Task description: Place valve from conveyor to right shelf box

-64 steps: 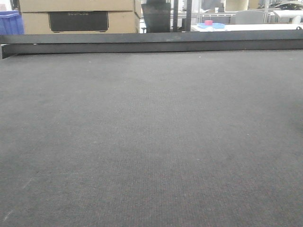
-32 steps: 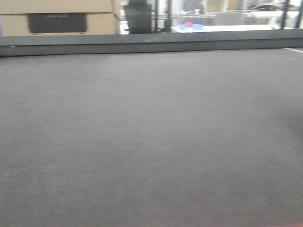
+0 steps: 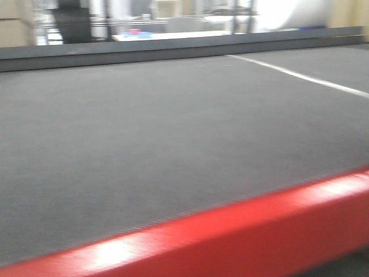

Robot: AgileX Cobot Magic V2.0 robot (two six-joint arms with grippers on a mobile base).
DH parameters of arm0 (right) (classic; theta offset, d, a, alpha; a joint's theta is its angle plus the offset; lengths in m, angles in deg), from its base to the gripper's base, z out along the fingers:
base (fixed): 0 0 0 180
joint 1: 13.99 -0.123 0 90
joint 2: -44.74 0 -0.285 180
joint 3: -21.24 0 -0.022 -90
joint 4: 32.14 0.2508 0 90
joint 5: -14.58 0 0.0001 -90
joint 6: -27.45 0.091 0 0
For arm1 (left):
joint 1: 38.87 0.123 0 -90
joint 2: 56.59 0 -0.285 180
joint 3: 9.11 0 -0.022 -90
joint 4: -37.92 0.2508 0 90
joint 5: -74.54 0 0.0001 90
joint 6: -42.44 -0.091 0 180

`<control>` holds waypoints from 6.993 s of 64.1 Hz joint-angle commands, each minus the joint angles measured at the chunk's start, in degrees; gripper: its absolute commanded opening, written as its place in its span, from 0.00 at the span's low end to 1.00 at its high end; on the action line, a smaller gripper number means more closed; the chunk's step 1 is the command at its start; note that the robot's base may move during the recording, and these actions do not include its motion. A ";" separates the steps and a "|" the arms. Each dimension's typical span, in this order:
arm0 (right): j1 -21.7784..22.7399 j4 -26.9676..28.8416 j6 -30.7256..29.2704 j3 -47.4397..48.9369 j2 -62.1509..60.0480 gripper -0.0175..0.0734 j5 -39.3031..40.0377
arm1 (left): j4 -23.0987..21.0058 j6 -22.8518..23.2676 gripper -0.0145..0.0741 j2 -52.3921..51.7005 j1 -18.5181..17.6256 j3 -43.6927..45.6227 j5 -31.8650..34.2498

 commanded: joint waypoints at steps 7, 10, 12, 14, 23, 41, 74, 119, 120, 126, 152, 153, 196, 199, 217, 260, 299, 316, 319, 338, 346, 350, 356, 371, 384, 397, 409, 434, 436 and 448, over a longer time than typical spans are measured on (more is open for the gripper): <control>0.06 0.04 -0.14 1.02 -0.52 0.02 4.66 | -0.59 0.27 0.04 -0.40 -0.32 0.84 3.43; 0.06 0.04 -0.14 1.02 -0.52 0.02 4.66 | -0.59 0.27 0.04 -0.40 -0.32 0.84 3.43; 0.06 0.04 -0.14 1.02 -0.52 0.02 4.66 | -0.59 0.27 0.04 -0.40 -0.32 0.84 3.43; 0.06 0.04 -0.14 1.02 -0.52 0.02 4.66 | -0.59 0.27 0.04 -0.40 -0.32 0.84 3.43; 0.06 0.04 -0.14 1.02 -0.52 0.02 4.66 | -0.59 0.27 0.04 -0.40 -0.32 0.84 3.43; 0.06 0.04 -0.14 1.02 -0.52 0.02 4.66 | -0.59 0.27 0.04 -0.40 -0.32 0.84 3.54; 0.06 0.04 -0.14 1.02 -0.52 0.02 4.66 | -0.59 0.27 0.04 -0.40 -0.32 0.84 3.66; 0.06 0.04 -0.14 1.02 -0.52 0.02 4.66 | -0.59 0.27 0.04 -0.40 -0.32 0.84 3.66; 0.06 0.04 -0.14 1.02 -0.52 0.02 4.66 | -0.59 0.27 0.04 -0.40 -0.32 0.84 3.66; 0.06 0.04 -0.14 1.02 -0.52 0.02 4.66 | -0.59 0.27 0.04 -0.40 -0.32 0.84 3.66; 0.06 0.04 -0.14 1.02 -0.52 0.02 4.66 | -0.59 0.27 0.04 -0.40 -0.32 0.84 3.66; 0.06 0.04 -0.14 1.02 -0.52 0.02 4.66 | -0.59 0.27 0.04 -0.40 -0.32 0.84 3.66; 0.06 0.04 -0.14 1.02 -0.52 0.02 4.66 | -0.59 0.27 0.04 -0.40 -0.32 0.84 3.66; 0.06 0.04 -0.14 1.02 -0.52 0.02 4.66 | -0.59 0.27 0.04 -0.40 -0.32 0.84 3.66; 0.06 0.04 -0.14 1.02 -0.52 0.02 4.66 | -0.59 0.27 0.04 -0.40 -0.32 0.84 3.66; 0.06 0.04 -0.14 1.02 -0.52 0.02 4.66 | -0.59 0.27 0.04 -0.40 -0.32 0.84 3.66; 0.06 0.04 -0.14 1.02 -0.52 0.02 4.66 | -0.59 0.27 0.04 -0.40 -0.32 0.84 3.66; 0.06 0.04 -0.14 1.02 -0.52 0.02 4.66 | -0.59 0.27 0.04 -0.40 -0.32 0.84 3.66; 0.06 0.04 -0.14 1.02 -0.52 0.02 4.66 | -0.59 0.27 0.04 -0.40 -0.32 0.84 3.66; 0.06 0.04 -0.14 1.02 -0.52 0.02 4.66 | -0.59 0.27 0.04 -0.40 -0.32 0.84 3.66; 0.06 0.04 -0.14 1.02 -0.52 0.02 4.66 | -0.59 0.27 0.04 -0.40 -0.32 0.84 3.66; 0.06 0.04 -0.14 1.02 -0.52 0.02 4.66 | -0.59 0.27 0.04 -0.40 -0.32 0.84 3.66; 0.06 0.04 -0.14 1.02 -0.52 0.02 4.66 | -0.59 0.27 0.04 -0.40 -0.32 0.84 3.66; 0.06 0.04 -0.14 1.02 -0.52 0.02 4.66 | -0.59 0.27 0.04 -0.40 -0.32 0.84 3.66; 0.06 0.04 -0.14 1.02 -0.52 0.02 4.66 | -0.59 0.27 0.04 -0.40 -0.32 0.84 3.66; 0.06 0.04 -0.14 1.02 -0.52 0.02 4.66 | -0.59 0.27 0.04 -0.40 -0.32 0.84 3.66; 0.06 0.04 -0.14 1.02 -0.52 0.02 4.66 | -0.59 0.27 0.04 -0.40 -0.32 0.84 3.66; 0.06 0.04 -0.14 1.02 -0.52 0.02 4.66 | -0.59 0.27 0.04 -0.40 -0.32 0.84 3.66; 0.06 0.04 -0.14 1.02 -0.52 0.02 4.66 | -0.59 0.27 0.04 -0.40 -0.32 0.84 3.66; 0.06 0.04 -0.14 1.02 -0.52 0.02 4.66 | -0.59 0.27 0.04 -0.40 -0.32 0.84 3.66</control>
